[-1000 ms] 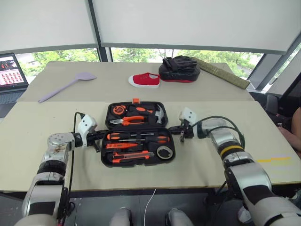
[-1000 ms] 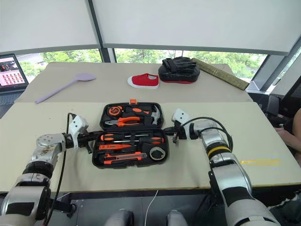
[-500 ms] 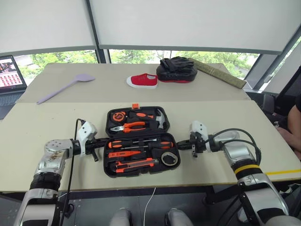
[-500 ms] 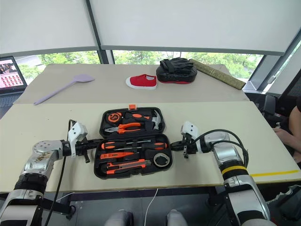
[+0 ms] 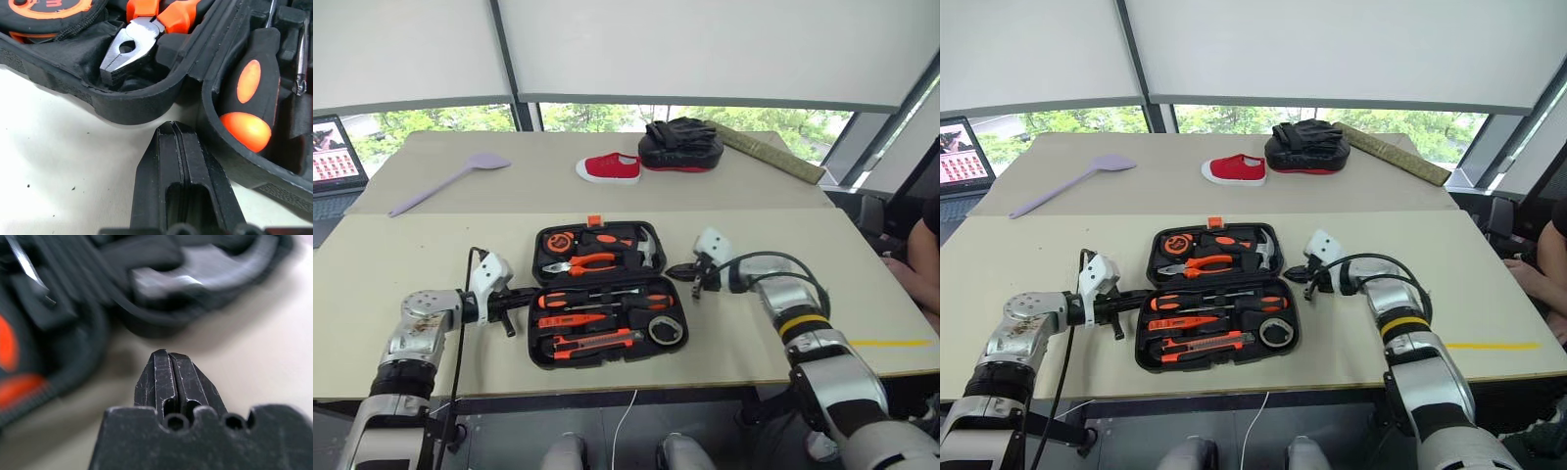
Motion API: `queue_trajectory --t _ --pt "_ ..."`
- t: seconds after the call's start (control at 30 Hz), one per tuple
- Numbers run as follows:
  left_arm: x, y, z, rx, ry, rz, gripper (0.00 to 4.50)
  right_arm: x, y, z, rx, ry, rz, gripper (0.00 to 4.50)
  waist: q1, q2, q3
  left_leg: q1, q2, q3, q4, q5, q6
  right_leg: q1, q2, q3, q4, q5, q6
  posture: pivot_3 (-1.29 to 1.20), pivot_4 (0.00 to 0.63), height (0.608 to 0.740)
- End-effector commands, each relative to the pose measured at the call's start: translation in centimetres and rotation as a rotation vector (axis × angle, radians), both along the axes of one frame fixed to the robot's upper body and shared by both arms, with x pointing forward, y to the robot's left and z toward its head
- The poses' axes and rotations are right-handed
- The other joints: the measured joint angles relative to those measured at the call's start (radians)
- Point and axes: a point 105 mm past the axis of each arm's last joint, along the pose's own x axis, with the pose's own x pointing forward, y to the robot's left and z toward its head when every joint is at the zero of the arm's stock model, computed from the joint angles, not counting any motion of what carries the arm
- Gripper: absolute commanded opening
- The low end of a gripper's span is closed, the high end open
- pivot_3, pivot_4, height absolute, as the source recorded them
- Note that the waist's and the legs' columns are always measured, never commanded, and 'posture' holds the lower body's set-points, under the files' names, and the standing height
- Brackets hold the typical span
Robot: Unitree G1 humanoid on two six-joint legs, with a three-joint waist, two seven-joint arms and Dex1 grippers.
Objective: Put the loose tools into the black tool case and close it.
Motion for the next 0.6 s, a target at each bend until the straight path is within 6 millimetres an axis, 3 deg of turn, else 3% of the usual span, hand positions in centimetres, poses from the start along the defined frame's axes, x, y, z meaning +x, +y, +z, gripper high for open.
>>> queue_trajectory --t 0.03,0.33,0.43,0.5,0.53,0.6 --pt "0.1 -0.7 0.7 0.023 -0.061 -0.029 0.04 -1.3 0.8 0.3 -0.021 0.007 0.144 0.0 0.003 0.0 0.0 0.0 0.0 0.0 0.0 0.0 0.0 0.0 0.0 0.0 0.0 0.0 0.0 0.0 0.15 0.74" --pt "-0.3 -0.4 0.6 -0.035 -0.022 0.004 0.04 -2.4 -1.1 -0.5 -0.038 0.049 0.107 0.0 0.005 0.0 0.0 0.0 0.0 0.0 0.0 0.0 0.0 0.0 0.0 0.0 0.0 0.0 0.0 0.0 0.15 0.74" --pt "-0.3 1.1 0.6 -0.017 0.022 0.079 0.68 -2.4 -2.3 0.3 -0.011 0.042 0.07 0.0 0.006 0.0 0.0 0.0 0.0 0.0 0.0 0.0 0.0 0.001 0.0 -0.001 0.0 0.0 0.0 0.0 0.15 0.74" --pt "-0.9 3.7 1.3 -0.006 0.055 0.146 1.39 -3.4 -3.2 2.6 0.027 0.058 0.077 0.59 0.005 0.0 0.0 0.0 0.0 0.0 0.0 0.0 0.0 0.0 0.0 0.0 0.0 0.0 0.0 0.0 0.15 0.74" --pt "-1.3 4.5 2.0 -0.025 0.068 0.165 1.9 -3.6 -3.9 3.3 0.013 0.078 0.034 0.91 0.004 0.0 0.0 0.0 0.0 0.0 0.0 0.0 0.0 0.0 0.0 0.0 0.0 0.0 0.0 0.0 0.15 0.74" --pt "-1.4 5.9 3.1 -0.019 0.093 0.251 2.46 -3.0 -5.3 4.2 -0.047 0.094 -0.132 1.46 0.0 0.0 0.0 0.0 0.0 0.0 0.0 0.0 0.0 -0.001 0.0 0.0 0.001 0.0 0.0 0.0 0.15 0.74"
